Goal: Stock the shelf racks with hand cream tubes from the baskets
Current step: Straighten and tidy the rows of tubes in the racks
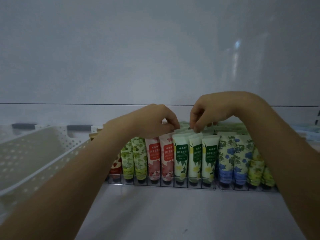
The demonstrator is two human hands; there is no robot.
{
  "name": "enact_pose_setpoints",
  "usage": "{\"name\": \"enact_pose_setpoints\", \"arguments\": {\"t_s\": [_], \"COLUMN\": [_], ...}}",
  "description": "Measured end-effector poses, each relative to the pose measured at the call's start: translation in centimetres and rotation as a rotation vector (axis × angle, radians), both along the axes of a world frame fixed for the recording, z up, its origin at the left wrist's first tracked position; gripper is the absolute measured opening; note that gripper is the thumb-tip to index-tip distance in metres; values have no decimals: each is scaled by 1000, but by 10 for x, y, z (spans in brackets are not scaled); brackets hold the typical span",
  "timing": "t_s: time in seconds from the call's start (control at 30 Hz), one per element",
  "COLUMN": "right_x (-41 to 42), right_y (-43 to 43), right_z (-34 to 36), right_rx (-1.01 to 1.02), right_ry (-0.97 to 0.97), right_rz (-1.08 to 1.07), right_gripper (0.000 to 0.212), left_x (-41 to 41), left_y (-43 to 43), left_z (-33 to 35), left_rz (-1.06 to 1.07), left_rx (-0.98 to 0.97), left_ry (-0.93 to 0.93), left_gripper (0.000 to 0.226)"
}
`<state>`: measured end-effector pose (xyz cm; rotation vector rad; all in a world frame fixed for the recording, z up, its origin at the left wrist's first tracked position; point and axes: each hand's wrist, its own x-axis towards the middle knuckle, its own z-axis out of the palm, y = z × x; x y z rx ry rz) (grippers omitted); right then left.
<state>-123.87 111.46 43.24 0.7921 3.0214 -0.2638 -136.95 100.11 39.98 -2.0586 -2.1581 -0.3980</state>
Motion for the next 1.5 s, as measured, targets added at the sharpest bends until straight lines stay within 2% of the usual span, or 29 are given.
{"name": "enact_pose_setpoints", "arguments": {"t_s": [0.73, 0.9, 1.13, 1.3, 1.5], "right_x": [11, 11, 0, -7, -10], "right_y": [8, 7, 8, 14, 19], "right_z": [4, 5, 0, -9, -14], "right_rx": [-19, 2, 53, 51, 56], "right_ry": [-67, 18, 174, 124, 94], "right_rz": [-87, -53, 13, -16, -24], "right_gripper": [13, 7, 7, 5, 9], "left_x": [3, 2, 2, 0, -7], "left_y": [2, 4, 4, 5, 5], "left_z": [-3, -3, -5, -5, -5], "left_rz": [-61, -30, -69, -70, 51], "left_rx": [-8, 55, 37, 46, 90], "left_ry": [-27, -34, -46, -39, -25], "left_gripper": [26, 25, 24, 24, 27]}}
